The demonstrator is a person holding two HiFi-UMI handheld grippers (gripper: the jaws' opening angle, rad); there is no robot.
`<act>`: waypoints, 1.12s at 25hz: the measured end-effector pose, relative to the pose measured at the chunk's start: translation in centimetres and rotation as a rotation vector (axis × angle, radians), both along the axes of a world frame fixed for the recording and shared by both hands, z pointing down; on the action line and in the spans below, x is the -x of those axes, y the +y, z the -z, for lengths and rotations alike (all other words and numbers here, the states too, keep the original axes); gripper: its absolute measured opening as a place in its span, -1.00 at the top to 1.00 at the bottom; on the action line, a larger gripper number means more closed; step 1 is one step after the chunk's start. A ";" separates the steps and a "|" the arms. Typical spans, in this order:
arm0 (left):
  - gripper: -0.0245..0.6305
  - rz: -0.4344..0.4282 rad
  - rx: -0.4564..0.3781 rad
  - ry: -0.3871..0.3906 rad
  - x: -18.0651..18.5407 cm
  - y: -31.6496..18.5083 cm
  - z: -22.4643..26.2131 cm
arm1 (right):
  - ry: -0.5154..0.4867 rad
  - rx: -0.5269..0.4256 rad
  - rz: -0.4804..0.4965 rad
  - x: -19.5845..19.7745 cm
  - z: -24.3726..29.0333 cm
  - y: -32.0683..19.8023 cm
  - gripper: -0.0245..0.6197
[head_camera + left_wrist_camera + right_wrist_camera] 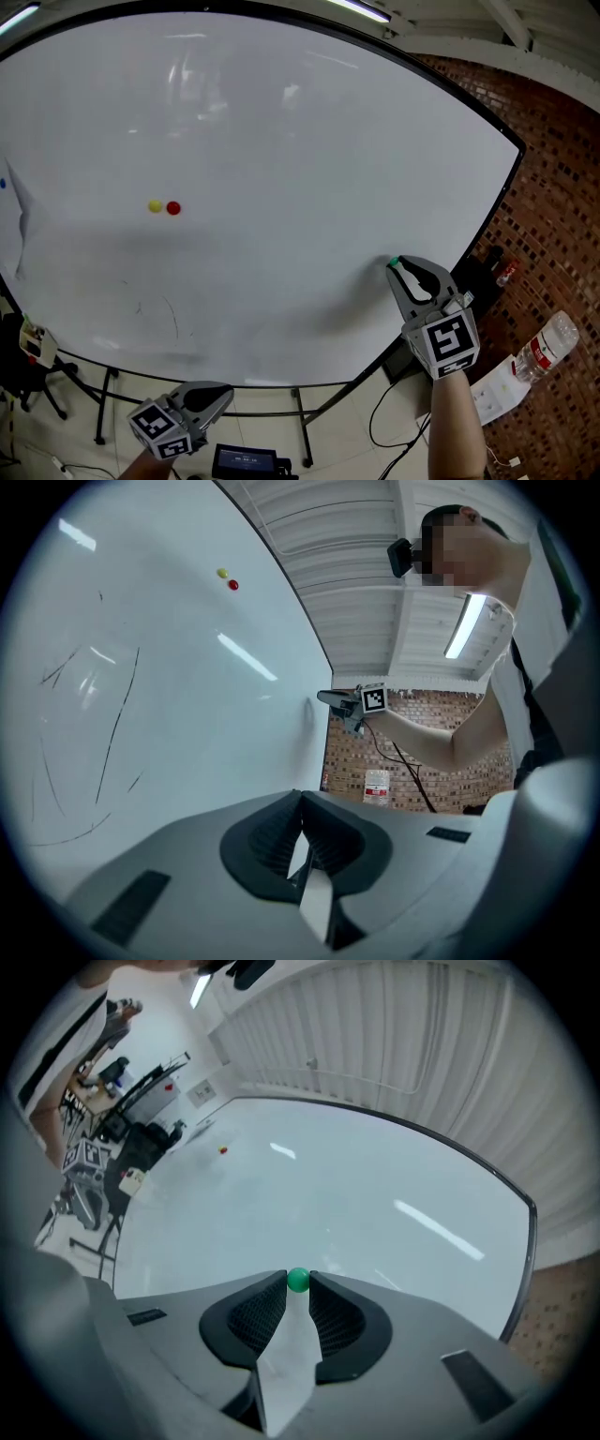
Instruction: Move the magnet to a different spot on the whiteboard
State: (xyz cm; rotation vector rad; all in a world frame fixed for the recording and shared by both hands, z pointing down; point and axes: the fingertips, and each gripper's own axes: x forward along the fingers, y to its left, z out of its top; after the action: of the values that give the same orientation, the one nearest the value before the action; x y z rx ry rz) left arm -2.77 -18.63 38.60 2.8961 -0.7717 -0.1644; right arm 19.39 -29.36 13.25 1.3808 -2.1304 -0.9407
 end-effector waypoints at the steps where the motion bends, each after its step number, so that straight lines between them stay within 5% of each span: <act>1: 0.82 -0.003 -0.003 -0.001 0.0 0.0 -0.1 | 0.046 -0.007 -0.034 0.0 -0.2 -0.3 0.62; 13: 0.82 0.009 0.010 0.018 0.6 -0.2 0.3 | 0.382 -0.077 -0.231 -1.1 -0.1 -3.1 0.62; 21: 0.82 0.023 0.013 0.019 1.1 -0.5 0.3 | 0.452 -0.089 -0.297 -1.2 -0.1 -3.3 0.62; 28: 0.82 0.026 0.016 0.017 1.3 -0.7 0.1 | 0.412 -0.084 -0.277 -1.2 -0.1 -3.3 0.54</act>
State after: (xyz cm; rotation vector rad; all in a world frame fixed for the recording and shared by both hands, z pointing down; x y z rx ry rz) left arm -4.09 -19.33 38.53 2.8672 -0.8051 -0.1843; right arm 20.60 -32.71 13.30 1.3401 -1.5699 -1.0983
